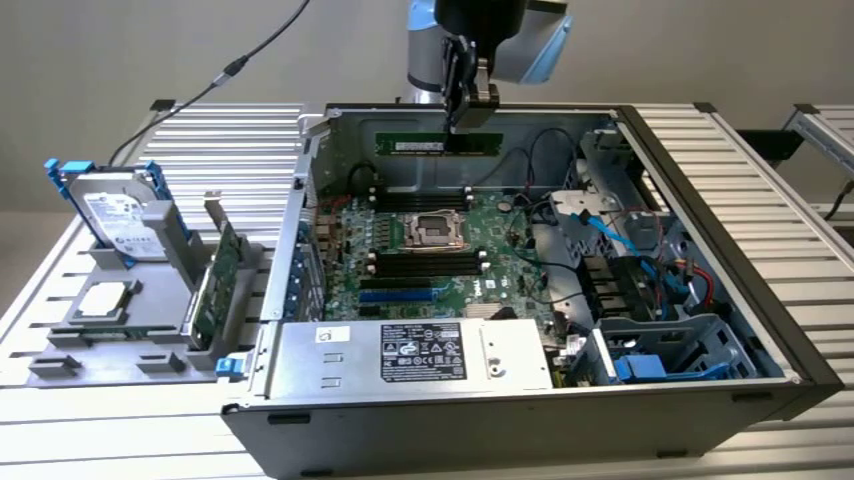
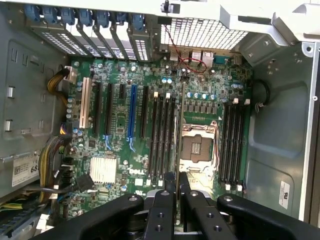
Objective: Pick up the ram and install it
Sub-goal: 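Insert the ram into the slot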
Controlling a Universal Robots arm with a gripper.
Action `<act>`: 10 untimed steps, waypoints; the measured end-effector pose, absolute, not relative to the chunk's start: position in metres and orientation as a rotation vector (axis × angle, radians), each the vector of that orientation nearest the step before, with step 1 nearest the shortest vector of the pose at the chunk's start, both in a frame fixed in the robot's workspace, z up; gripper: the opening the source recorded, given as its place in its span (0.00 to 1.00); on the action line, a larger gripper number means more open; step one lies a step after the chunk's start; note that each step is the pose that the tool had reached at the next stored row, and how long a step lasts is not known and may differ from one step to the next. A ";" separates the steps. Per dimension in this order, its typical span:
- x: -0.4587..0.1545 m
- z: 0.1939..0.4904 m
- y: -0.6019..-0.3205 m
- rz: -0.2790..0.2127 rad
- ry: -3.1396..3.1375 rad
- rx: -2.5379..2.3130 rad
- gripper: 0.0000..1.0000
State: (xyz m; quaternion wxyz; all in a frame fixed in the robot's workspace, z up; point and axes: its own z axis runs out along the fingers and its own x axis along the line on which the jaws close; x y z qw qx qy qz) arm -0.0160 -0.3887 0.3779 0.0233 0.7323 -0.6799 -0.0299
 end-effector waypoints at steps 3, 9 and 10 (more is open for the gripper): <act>-0.016 0.378 -0.389 -0.093 -2.105 2.267 0.14; -0.016 0.367 -0.389 -0.092 -2.095 2.276 0.14; -0.016 0.365 -0.389 -0.092 -2.092 2.279 0.14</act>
